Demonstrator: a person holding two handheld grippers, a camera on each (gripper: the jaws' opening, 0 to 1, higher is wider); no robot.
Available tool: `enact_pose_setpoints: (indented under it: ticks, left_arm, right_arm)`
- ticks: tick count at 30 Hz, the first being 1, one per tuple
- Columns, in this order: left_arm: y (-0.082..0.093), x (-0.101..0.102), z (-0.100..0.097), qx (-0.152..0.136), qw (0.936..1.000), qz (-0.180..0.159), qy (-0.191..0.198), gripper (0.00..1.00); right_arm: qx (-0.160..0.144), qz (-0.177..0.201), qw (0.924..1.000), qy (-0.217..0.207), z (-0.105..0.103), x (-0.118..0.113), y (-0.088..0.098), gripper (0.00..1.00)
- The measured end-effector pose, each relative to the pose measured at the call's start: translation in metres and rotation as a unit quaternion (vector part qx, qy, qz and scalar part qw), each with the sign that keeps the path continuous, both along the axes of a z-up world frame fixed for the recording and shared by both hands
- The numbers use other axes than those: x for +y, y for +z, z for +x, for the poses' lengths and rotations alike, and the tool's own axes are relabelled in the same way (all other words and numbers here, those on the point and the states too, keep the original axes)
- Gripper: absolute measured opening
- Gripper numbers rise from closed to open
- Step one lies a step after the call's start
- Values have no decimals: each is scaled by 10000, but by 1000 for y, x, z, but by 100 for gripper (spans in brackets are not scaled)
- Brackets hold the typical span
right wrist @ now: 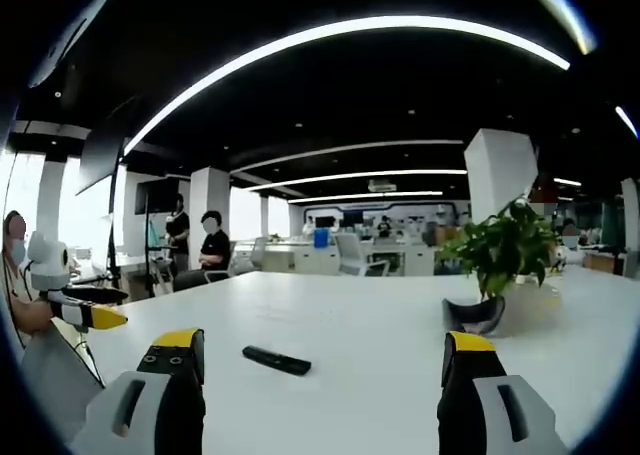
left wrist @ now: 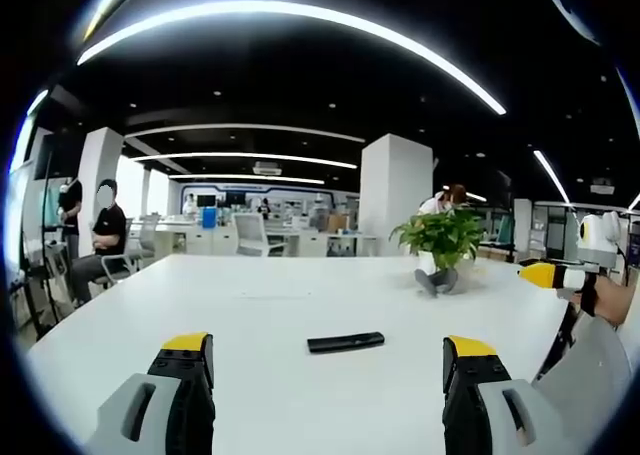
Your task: Press the specified remote control buttons in sequence, fully releasing each button before pressing the next.
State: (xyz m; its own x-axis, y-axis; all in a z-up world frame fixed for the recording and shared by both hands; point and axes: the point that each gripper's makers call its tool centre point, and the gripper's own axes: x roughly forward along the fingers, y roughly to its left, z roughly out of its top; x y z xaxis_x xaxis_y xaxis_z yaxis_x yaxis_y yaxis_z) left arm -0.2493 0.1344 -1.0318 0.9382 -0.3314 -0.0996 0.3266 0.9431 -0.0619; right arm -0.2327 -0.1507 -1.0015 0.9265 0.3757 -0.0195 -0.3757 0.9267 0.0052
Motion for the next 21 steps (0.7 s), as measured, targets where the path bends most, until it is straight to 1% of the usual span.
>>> enact_pose_setpoints:
  ticks: [2, 7, 15, 18, 21]
  left_arm:
    - [0, 1, 0, -7, 10000, 7, 13, 99]
    - [0, 1, 0, -8, 10000, 4, 24, 99]
    - [0, 1, 0, -5, 10000, 8, 28, 98]
    - [0, 1, 0, -5, 10000, 3, 34, 98]
    - [0, 2, 0, -2, 10000, 6, 42, 98]
  right_arm:
    - [-20, -35, 10000, 38, -1, 2, 0, 99]
    - [68, -23, 9999, 77, -1, 3, -3, 99]
    - [121, -35, 9999, 114, -1, 5, -6, 99]
    - [178, -50, 9997, 129, -1, 5, -9, 96]
    - [195, -76, 9997, 139, -1, 5, -11, 96]
